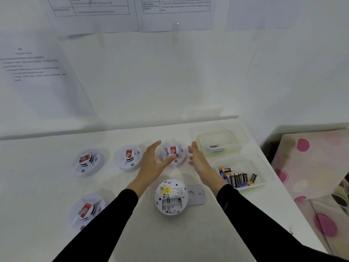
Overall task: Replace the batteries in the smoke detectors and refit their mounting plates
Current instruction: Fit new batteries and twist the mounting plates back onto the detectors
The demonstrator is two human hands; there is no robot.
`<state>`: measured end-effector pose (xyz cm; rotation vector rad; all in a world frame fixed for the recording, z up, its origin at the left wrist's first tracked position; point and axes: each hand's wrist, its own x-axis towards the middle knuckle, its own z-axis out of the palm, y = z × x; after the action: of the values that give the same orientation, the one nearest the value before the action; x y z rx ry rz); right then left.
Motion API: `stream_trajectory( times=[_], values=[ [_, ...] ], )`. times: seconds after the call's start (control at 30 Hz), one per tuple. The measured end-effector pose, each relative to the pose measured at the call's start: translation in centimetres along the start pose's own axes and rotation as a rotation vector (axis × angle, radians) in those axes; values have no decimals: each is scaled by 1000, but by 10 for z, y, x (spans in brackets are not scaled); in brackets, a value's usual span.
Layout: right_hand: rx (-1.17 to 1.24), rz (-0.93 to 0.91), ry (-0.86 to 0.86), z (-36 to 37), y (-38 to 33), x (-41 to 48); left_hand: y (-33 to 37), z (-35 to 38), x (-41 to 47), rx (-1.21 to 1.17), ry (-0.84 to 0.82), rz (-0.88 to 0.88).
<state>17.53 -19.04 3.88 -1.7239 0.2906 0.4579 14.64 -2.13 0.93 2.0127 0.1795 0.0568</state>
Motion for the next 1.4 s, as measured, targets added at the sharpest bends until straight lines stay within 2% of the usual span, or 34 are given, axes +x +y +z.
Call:
stream_trajectory(
  times=[0.07, 0.17, 0.27, 0.33, 0.43, 0.57, 0.67, 0.73, 0.83, 0.93, 1.0, 1.1, 1.23, 1.4],
  values=[
    [-44, -48, 1, -2, 6, -12, 1, -13, -24, -56, -77, 1],
    [-101, -126, -4, -4, 22, -34, -13, -26, -63, -5, -287, -41],
    [-194, -170, -11, -3, 38, -49, -20, -27, -95, 120, -374, 84],
    [-229, -133, -79, -2, 47, -56, -16, -21, -108, 159, -348, 245],
    [-244, -119, -133, 0, 51, -67, -8, -15, -117, 119, -270, 311],
    [-190, -197, -139, -19, 22, -71, 5, -8, -111, 20, -194, 185],
    [-165, -279, -167, -40, -7, -61, 28, -3, -96, -34, -154, 165],
    [-185, -328, -82, -56, -26, -44, 44, 1, -87, -51, -134, 176],
    [-375, -403, 84, -86, -46, -5, 60, 3, -77, -67, -112, 180],
    [-759, -260, 71, -111, -45, 45, 74, 6, -71, -74, -85, 194],
    [-886, -164, 59, -122, -37, 71, 78, 8, -67, -79, -66, 204],
    [-988, -104, 49, -129, -29, 100, 81, 11, -61, -73, -49, 208],
    [-1033, -106, 60, -126, -32, 92, 84, 15, -58, -75, -26, 206],
    [-998, -131, -25, -128, -34, 96, 85, 19, -56, -66, -6, 211]
  ],
)
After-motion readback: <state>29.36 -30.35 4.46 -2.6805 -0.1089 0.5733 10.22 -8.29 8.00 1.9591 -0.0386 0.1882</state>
